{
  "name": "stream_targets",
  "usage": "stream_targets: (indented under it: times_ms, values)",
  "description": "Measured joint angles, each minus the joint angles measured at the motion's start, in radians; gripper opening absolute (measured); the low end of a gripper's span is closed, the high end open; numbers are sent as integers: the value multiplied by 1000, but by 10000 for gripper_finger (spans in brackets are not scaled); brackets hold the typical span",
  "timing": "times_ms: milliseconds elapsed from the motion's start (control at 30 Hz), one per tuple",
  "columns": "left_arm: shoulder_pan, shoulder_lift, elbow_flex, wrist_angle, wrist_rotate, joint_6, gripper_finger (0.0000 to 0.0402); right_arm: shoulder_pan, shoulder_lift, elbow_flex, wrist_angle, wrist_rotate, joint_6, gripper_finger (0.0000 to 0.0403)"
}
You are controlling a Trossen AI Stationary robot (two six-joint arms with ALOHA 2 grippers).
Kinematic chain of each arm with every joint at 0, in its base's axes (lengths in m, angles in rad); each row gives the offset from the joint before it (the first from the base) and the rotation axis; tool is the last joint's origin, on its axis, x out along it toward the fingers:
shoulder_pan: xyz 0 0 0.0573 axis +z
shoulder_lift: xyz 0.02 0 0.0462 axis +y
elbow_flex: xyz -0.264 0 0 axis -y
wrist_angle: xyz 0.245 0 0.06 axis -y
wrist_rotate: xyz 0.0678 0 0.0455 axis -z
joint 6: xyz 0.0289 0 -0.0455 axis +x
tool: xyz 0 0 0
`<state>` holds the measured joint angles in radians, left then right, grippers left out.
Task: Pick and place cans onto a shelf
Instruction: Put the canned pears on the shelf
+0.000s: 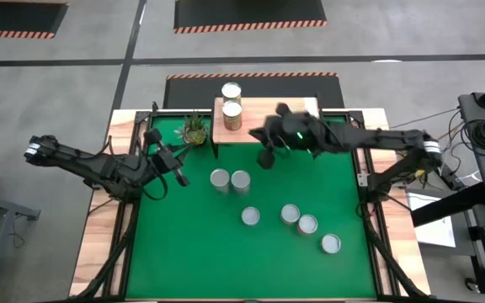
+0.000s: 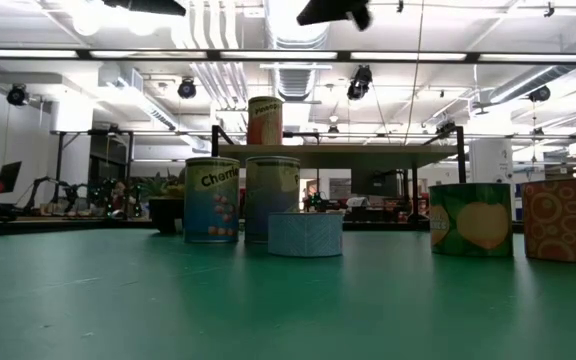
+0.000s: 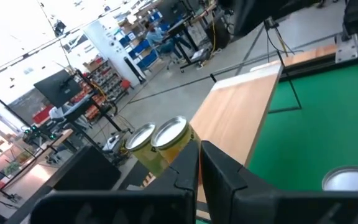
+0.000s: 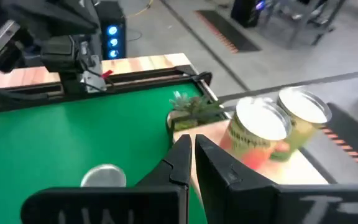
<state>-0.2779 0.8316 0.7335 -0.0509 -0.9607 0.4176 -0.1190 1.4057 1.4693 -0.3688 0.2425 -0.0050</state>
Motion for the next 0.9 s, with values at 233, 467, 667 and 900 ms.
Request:
stream_targets:
  times_ms: [233, 467, 667, 900]
  values:
    - [0, -38, -30, -1, 1, 33, 0, -193, 253, 373, -153, -213, -39, 13]
    - [0, -46, -37, -1, 1, 37, 0, -340, 475, 623, -187, -217, -41, 13]
    - [0, -45, -37, -1, 2, 37, 0, -400, 603, 717, -221, -229, -92, 13]
    - [0, -43, -37, -1, 2, 37, 0, -403, 640, 729, -234, -266, -138, 13]
